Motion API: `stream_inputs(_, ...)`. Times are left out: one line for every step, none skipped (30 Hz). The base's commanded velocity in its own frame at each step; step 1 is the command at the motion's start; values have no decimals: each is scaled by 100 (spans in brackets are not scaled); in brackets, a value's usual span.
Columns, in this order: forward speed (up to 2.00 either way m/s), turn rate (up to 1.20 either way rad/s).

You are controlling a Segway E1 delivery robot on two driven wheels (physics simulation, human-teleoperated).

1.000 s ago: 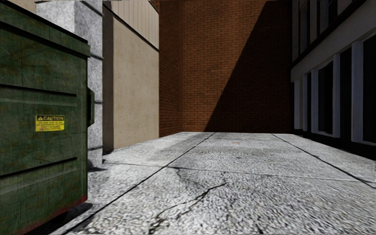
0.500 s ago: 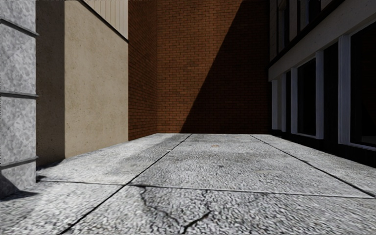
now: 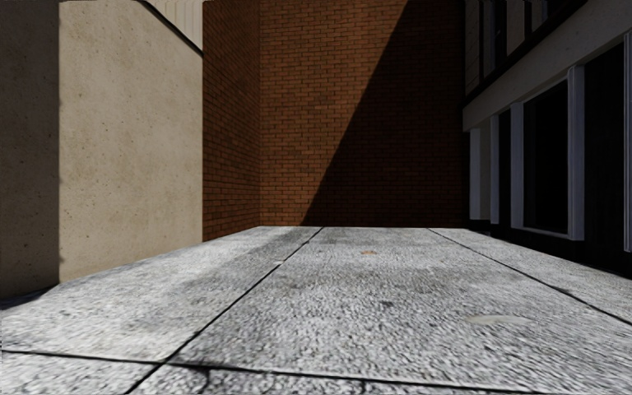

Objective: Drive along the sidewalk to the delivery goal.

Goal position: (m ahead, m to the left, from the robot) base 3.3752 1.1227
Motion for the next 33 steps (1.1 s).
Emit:
stream_inputs(132, 0)
stream_inputs(132, 0)
stream_inputs(131, 0)
stream_inputs(130, 0)
stream_inputs(130, 0)
stream_inputs(130, 0)
stream_inputs(130, 2)
stream_inputs(130, 9)
stream_inputs(130, 12)
stream_inputs(130, 14)
stream_inputs(130, 14)
stream_inputs(130, 18)
stream_inputs(130, 25)
stream_inputs(130, 31)
stream_inputs(130, 32)
stream_inputs(130, 32)
stream_inputs(130, 32)
stream_inputs(130, 34)
stream_inputs(130, 35)
stream_inputs(130, 35)
stream_inputs(130, 35)
stream_inputs(130, 35)
stream_inputs(130, 35)
stream_inputs(130, 35)
stream_inputs(130, 35)
stream_inputs(130, 35)
stream_inputs(130, 35)
stream_inputs(130, 35)
stream_inputs(130, 35)
stream_inputs(130, 35)
stream_inputs(130, 35)
stream_inputs(130, 35)
stream_inputs(130, 35)
